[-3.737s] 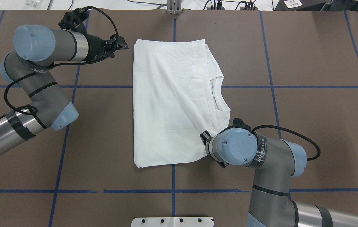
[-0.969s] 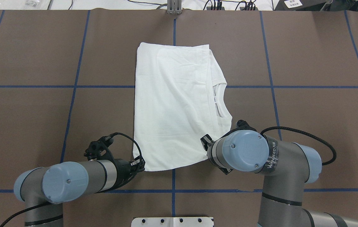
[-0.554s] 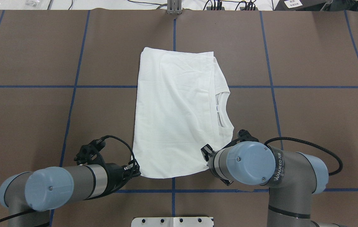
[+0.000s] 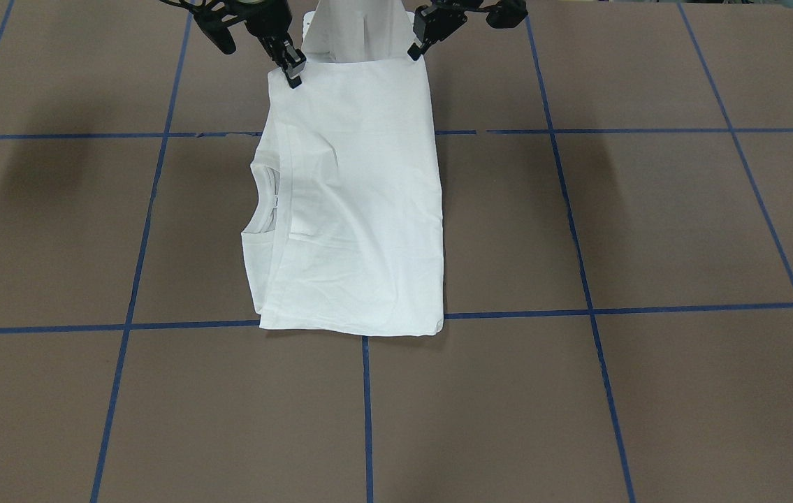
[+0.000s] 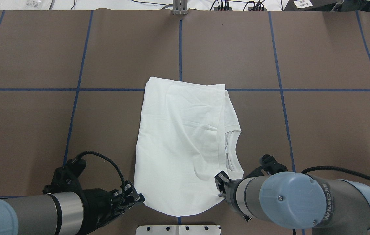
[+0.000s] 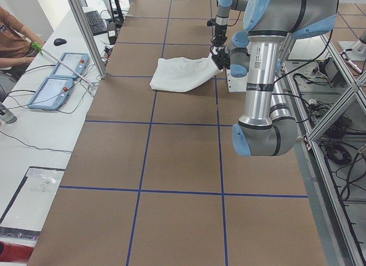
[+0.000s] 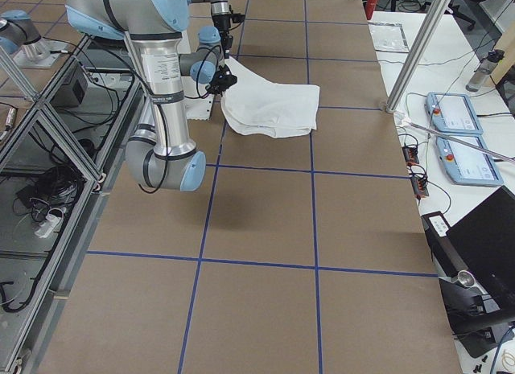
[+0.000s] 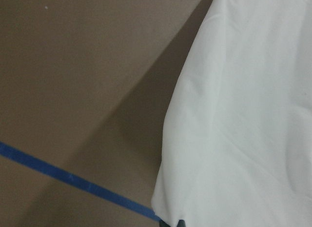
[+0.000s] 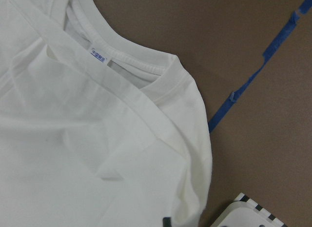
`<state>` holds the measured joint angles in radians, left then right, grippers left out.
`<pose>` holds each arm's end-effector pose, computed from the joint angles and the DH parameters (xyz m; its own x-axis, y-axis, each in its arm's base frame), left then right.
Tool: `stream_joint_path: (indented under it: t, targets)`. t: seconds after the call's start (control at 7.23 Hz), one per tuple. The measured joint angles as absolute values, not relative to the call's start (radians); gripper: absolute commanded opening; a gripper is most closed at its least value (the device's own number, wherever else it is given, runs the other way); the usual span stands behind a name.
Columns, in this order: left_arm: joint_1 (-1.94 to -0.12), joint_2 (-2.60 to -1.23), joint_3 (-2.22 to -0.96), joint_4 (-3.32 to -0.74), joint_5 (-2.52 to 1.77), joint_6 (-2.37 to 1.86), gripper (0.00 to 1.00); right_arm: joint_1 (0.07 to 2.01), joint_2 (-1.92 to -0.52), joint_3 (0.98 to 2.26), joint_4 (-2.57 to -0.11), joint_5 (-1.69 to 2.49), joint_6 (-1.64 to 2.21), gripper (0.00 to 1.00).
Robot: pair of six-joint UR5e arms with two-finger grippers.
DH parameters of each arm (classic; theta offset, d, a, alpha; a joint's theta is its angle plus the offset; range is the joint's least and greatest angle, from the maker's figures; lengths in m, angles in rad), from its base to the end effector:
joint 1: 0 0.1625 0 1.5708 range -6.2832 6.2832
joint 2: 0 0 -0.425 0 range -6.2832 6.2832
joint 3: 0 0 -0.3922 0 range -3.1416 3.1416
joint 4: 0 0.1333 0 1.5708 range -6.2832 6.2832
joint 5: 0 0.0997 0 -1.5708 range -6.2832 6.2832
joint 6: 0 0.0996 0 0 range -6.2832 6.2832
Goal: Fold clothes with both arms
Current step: 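Fold the near edge over toward the far edge with both grippers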
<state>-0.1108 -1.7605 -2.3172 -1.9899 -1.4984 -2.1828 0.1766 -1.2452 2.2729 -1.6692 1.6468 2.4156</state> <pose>0.4129 -0.1873 0.1879 0.0703 -0.5844 -0.8084 0.2699 0.7914 -0.5485 -0.4483 -0.2077 0.2090 0.3049 0.8119 0.4979 -0.5171 0.5801 -0.6293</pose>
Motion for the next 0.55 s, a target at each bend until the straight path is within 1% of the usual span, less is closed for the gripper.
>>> stream_joint_path:
  t: [0.14, 0.28, 0.55]
  targets:
    - [-0.159, -1.826, -2.288, -1.948, -1.499, -2.142, 0.00, 0.220, -1.237, 2.276, -1.687, 1.651, 2.409, 0.00]
    - [-0.223, -1.908, -2.215, -1.920, -1.501, -2.073, 0.00, 0.276, -1.213, 2.251, -1.692, 1.656, 2.382, 0.00]
    - [-0.358, -2.005, -2.079, -1.901, -1.513, -1.927, 0.00, 0.427, -1.122, 2.109, -1.689, 1.715, 2.257, 0.00]
